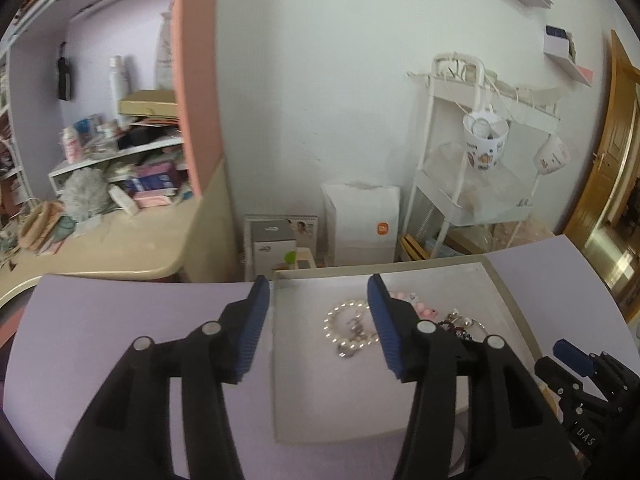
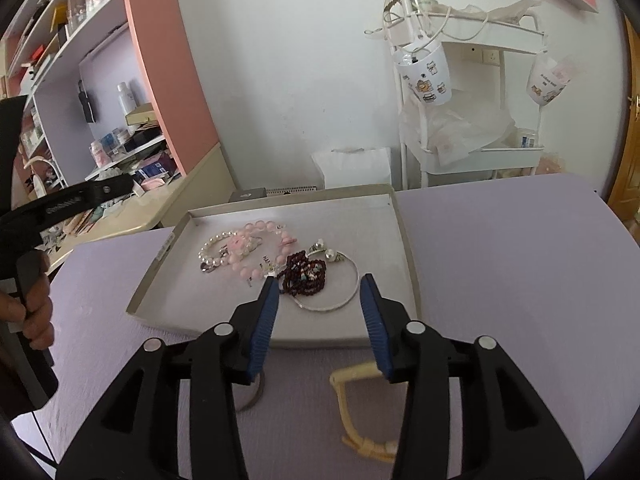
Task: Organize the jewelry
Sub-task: 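Withdraw both open tools from the tray toward the cuff and watch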
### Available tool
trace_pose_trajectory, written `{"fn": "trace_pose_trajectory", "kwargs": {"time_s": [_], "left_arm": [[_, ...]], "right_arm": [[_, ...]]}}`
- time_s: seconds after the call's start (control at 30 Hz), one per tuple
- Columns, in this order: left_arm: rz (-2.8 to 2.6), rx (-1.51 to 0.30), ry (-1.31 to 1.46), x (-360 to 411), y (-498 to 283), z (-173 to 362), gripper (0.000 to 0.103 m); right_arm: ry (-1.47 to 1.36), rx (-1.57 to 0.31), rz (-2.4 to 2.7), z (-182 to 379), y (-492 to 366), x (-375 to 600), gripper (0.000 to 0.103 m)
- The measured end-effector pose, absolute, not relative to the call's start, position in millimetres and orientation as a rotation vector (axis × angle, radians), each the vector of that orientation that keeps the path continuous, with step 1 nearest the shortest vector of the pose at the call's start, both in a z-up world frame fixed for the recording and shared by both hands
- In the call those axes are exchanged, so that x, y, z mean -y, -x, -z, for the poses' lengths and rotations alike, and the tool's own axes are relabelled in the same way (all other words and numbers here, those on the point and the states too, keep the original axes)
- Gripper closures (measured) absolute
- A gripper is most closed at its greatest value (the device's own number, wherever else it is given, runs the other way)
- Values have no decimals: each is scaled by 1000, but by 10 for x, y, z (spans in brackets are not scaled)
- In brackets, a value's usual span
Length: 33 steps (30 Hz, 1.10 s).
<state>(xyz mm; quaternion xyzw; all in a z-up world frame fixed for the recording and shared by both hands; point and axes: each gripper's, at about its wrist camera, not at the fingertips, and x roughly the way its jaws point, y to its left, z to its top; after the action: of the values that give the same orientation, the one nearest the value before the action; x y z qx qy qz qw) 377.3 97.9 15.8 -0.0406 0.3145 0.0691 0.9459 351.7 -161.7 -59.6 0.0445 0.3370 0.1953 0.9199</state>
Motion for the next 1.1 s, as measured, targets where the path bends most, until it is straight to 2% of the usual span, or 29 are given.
{"fn": "trace_pose_trajectory", "kwargs": {"time_s": [0.17,0.23,0.6,0.73,0.9,1.1], "left_arm": [[-166,-614,91,-1001,-3461,-252,44],[-170,-605,94,-978,-3338,-274,39],[-174,-597,101,-691,-2747,-133,22],[-185,-609,115,-612,-2598,-26,15],[-204,-622,126,-590,-2460,31,9],[-216,-631,113,-583,-2404,50,9]], "right_arm": [[-92,-680,-393,570,-3289,1749,56],[-91,-672,-388,565,-3201,1788,50],[-78,-649,-351,698,-2813,2012,37],[-76,-648,-340,760,-2751,2071,24],[-72,-650,-333,797,-2716,2116,19],[-79,-651,-326,808,-2714,2157,15]]}}
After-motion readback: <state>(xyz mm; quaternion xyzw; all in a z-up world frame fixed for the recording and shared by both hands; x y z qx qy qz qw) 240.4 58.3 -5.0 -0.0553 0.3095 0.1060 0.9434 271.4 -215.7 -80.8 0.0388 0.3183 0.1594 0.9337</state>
